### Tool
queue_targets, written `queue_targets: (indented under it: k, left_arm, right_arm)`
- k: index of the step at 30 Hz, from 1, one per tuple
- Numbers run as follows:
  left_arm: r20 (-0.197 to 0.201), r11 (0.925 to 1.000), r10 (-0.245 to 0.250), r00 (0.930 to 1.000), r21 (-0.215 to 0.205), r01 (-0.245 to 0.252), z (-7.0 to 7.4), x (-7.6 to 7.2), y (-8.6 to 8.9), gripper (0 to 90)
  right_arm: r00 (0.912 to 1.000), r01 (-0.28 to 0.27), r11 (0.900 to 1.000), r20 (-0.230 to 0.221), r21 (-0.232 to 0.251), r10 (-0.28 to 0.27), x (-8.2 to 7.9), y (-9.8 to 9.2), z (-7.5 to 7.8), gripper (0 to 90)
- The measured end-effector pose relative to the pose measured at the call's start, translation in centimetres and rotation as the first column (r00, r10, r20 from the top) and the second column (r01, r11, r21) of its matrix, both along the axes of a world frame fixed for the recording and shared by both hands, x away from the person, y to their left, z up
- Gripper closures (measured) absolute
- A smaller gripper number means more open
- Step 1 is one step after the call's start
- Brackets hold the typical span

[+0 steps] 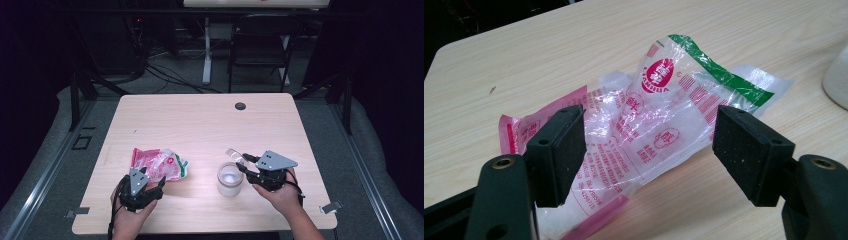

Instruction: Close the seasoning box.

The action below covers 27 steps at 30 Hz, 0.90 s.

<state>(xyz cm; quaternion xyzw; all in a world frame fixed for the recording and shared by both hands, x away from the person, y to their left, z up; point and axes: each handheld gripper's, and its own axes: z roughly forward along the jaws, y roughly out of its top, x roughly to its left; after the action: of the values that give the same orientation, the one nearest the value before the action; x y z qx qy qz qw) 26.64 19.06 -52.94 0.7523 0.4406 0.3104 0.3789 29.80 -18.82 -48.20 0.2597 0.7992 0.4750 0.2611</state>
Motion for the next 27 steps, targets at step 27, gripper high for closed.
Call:
queue_targets:
  k: [27]
  left_arm:
    - [0.001, 0.9999, -0.014, 0.9999, 0.0, 0.014, -0.1, 0.5, -0.5, 29.7]
  right_arm:
    - [0.9988, -0.023, 0.994, 0.04, -0.111, 0.027, -1.1, 1.7, -0.6, 51.4]
